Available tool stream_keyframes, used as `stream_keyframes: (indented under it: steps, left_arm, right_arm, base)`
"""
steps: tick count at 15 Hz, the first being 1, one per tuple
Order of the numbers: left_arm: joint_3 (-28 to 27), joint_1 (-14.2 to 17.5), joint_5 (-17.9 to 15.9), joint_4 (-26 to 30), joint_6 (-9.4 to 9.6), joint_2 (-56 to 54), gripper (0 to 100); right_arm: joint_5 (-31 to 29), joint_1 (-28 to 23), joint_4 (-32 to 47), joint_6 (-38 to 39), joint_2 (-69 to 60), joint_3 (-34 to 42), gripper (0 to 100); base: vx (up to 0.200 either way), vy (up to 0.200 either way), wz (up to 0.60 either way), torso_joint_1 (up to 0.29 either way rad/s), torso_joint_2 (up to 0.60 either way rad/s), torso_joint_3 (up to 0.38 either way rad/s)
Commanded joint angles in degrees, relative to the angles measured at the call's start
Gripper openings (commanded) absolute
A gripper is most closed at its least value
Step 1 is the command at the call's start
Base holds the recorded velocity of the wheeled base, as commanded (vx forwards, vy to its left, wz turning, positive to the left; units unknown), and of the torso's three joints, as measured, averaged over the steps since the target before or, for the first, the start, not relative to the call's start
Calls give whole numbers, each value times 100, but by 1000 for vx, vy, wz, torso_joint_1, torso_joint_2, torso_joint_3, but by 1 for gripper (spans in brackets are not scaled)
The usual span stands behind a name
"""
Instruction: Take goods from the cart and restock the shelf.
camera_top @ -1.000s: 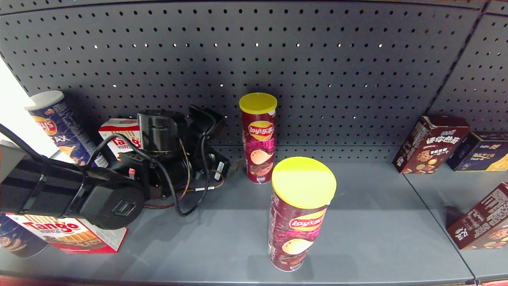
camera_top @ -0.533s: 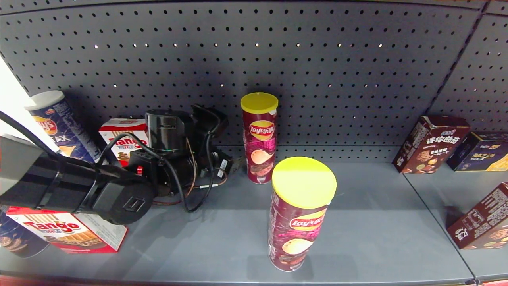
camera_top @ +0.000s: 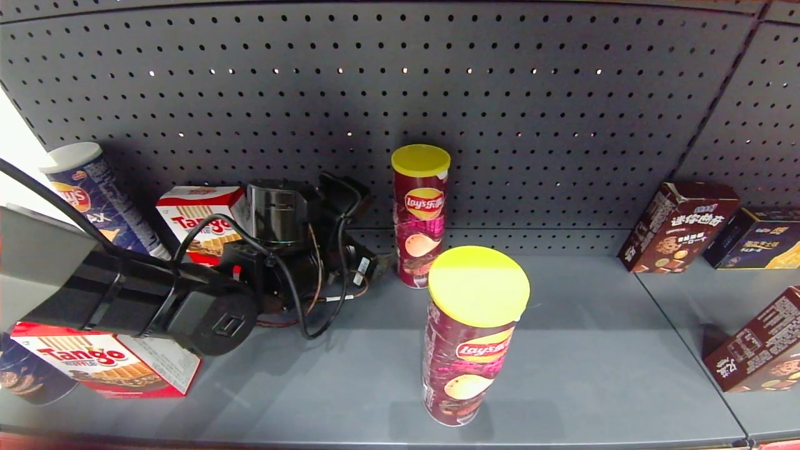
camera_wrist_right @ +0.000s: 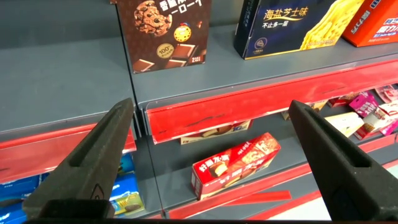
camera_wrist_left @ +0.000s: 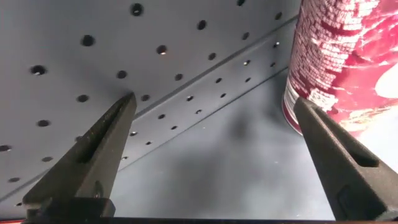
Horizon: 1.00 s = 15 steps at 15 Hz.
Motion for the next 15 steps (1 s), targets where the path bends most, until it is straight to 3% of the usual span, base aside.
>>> stream_keyframes:
  steps: [1,15]
  left_arm:
    - [-16,-49,-1,-3,-4,34,100]
    - [-77,-145,-1,-3,-21,201,100]
  right_arm:
    - [0,6,-10,-4,-2,0,100]
    - [0,6,-1,-4,-2,0,100]
  base:
    - [0,0,0,0,0,0]
    - [0,0,0,0,0,0]
